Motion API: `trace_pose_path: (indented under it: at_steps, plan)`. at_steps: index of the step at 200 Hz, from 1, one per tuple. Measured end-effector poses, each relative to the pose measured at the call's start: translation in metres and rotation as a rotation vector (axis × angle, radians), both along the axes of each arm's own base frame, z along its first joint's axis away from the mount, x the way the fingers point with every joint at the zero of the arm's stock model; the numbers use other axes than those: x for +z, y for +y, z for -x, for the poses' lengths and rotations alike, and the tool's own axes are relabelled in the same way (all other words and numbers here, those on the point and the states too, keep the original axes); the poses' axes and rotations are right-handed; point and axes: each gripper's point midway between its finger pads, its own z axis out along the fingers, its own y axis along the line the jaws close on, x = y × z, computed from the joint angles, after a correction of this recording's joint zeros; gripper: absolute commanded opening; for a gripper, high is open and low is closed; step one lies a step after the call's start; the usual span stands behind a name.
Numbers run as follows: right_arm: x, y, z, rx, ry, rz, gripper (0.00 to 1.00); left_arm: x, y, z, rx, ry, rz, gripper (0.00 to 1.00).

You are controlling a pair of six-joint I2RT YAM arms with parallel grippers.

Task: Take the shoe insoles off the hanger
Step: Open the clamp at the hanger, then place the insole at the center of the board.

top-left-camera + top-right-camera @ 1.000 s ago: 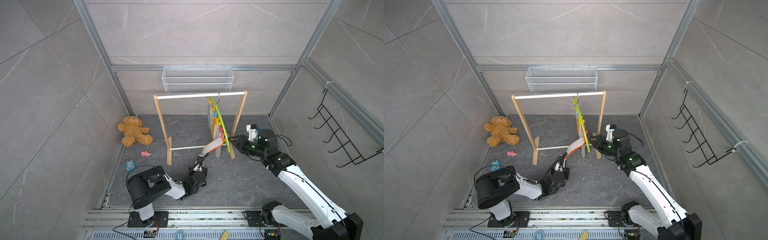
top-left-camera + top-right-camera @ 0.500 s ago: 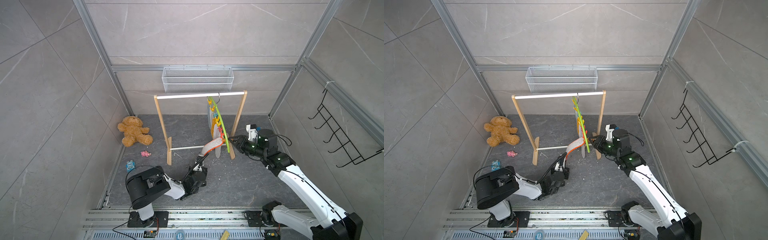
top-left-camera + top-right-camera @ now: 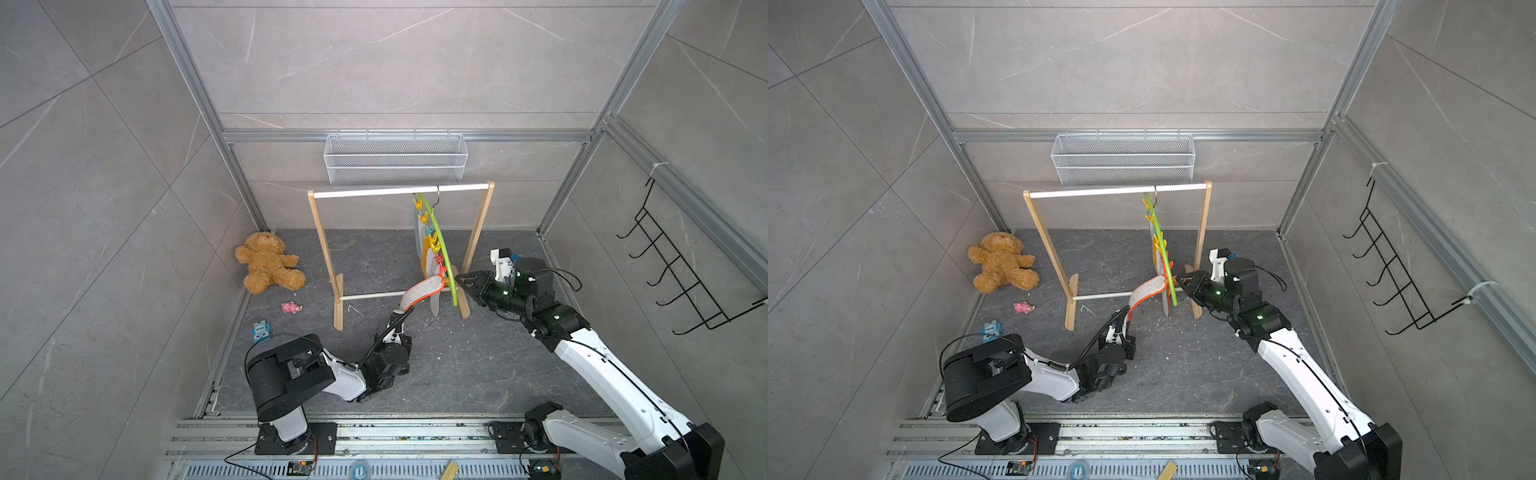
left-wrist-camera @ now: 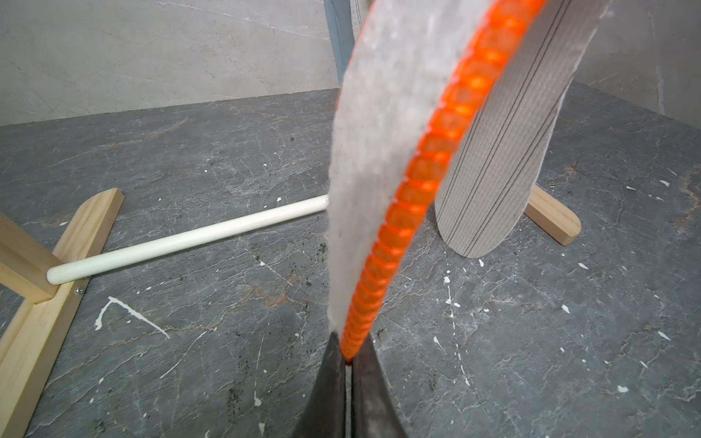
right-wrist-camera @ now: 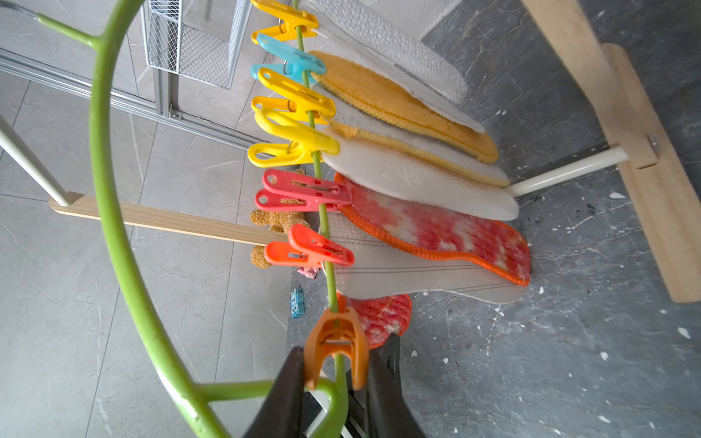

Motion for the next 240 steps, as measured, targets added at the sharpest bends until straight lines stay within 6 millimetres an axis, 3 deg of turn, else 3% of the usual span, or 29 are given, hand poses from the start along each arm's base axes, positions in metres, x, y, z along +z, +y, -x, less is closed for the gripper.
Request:
trace_pose_path:
  at_steps: [161,190,240]
  plan:
    - [-0.001,0.003,0.001,0.017,0.007,-0.006,0.27,-0.005,0.025,0.008,0.038,0.011,-0.013,0.0]
    - [-0.001,0.003,0.002,0.021,0.005,-0.005,0.38,-0.005,0.031,0.009,0.048,0.014,-0.018,0.0]
    - [-0.002,0.002,0.002,0.022,-0.001,0.007,0.62,0.012,0.033,0.01,0.049,0.0,0.011,0.0]
